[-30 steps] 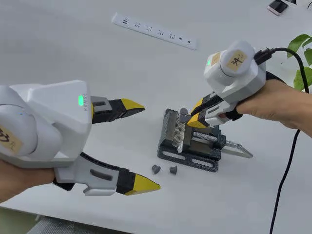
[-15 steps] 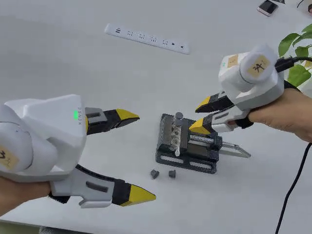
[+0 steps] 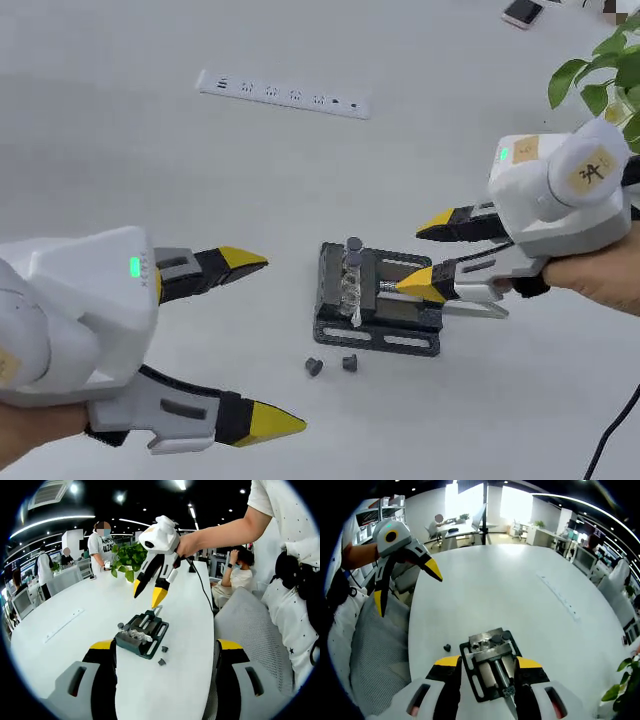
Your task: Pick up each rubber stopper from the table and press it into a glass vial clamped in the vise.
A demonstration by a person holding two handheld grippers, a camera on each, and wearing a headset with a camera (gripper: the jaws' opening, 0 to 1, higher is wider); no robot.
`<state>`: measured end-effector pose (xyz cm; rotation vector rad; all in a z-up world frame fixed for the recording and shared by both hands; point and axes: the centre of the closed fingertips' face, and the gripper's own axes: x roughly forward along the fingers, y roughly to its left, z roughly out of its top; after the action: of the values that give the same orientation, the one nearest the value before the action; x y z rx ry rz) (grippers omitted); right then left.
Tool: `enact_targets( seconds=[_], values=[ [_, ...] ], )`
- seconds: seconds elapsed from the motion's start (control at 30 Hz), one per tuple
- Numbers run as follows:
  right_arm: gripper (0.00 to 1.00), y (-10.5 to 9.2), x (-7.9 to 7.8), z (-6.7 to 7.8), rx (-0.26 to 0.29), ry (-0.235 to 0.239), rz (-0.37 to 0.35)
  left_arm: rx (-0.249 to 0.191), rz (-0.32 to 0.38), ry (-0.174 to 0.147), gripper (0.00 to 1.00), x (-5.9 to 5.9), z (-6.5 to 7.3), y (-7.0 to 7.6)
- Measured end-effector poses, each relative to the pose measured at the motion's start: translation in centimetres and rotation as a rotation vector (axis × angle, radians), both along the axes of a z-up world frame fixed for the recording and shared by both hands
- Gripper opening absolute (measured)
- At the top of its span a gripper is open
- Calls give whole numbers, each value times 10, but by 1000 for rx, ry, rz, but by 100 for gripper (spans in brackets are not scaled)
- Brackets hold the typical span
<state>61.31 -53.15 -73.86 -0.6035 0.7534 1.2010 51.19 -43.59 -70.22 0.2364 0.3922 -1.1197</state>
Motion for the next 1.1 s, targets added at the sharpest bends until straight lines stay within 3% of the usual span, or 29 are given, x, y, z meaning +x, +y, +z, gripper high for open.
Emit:
enact_targets(
  seconds=[0.5, 0.83, 1.1],
  values=[
    [56, -21, -30, 2, 165, 14, -96, 34, -13, 4, 81, -4, -4, -1],
    [62, -22, -52, 3, 264, 16, -124, 52, -19, 25, 84, -5, -12, -2],
    [64, -24, -63, -5, 313, 23, -134, 65, -27, 39, 84, -5, -16, -1]
  ],
)
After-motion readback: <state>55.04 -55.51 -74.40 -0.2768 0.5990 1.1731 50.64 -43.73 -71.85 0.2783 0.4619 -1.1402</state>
